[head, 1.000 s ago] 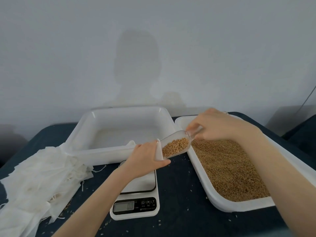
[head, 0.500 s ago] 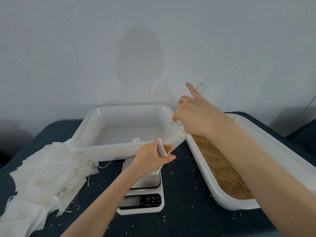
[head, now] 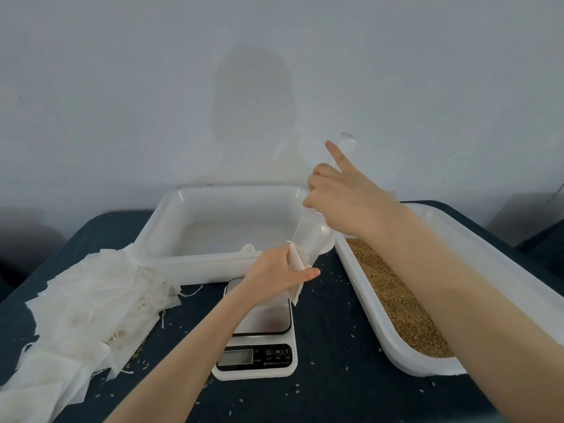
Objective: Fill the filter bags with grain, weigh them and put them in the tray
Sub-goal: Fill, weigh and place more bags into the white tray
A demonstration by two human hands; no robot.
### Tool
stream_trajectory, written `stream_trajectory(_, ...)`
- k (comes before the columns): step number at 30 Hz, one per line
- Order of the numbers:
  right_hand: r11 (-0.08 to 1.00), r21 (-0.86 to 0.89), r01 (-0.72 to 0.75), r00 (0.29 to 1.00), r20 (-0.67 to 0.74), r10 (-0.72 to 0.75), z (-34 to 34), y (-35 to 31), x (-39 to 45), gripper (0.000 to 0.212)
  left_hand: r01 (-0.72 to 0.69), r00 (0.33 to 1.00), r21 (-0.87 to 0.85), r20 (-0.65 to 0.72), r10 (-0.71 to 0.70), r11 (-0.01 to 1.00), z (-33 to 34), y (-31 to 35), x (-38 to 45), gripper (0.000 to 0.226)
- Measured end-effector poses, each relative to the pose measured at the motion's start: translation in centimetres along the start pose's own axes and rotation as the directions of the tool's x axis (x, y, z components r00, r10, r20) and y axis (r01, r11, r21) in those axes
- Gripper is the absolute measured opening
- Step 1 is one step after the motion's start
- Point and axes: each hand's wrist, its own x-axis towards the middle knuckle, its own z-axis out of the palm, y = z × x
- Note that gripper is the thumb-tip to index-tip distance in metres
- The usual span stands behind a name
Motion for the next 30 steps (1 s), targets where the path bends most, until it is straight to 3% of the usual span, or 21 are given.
stream_trajectory(4, 0.999, 0.021, 0.033, 0.999, -0.036, -0.033, -0.6, -0.6, 0.6, 0.054, 0.025, 1.000, 0.032, -0.013, -0.024, 0.999, 0.0, 0.1, 0.1, 0.042)
stream_trajectory(8, 0.998, 0.014, 0.060, 0.997, -0.048, -0.059, -0.6, -0.9, 0.8, 0.071, 0.035, 0.999, 0.045, -0.021, -0.035, 0.998, -0.4, -0.4, -0.1, 0.044)
stream_trajectory(15, 0.992, 0.105, -0.067, 0.997, -0.031, 0.070, 2.4, 0.3, -0.2, 0.063, 0.025, 0.999, -0.016, -0.022, -0.025, 1.000, -2.0, -1.7, -0.5, 0.037)
stream_trajectory(18, 0.967, 0.216, -0.133, 0.991, 0.026, 0.131, 4.5, 1.1, -1.6, 0.064, 0.022, 0.999, -0.010, -0.031, -0.022, 1.000, -2.4, -2.2, -0.6, 0.036)
stream_trajectory(24, 0.828, 0.388, -0.404, 0.914, 0.209, 0.347, 9.1, 3.0, -7.0, 0.038, -0.017, 0.999, 0.003, -0.027, 0.017, 1.000, -2.5, -2.3, -0.6, 0.033)
stream_trajectory(30, 0.756, 0.347, -0.555, 0.799, 0.477, 0.367, 12.6, 3.8, -12.0, 0.047, -0.115, 0.990, -0.151, -0.099, 0.101, 0.982, -1.7, -2.6, -2.0, 0.010)
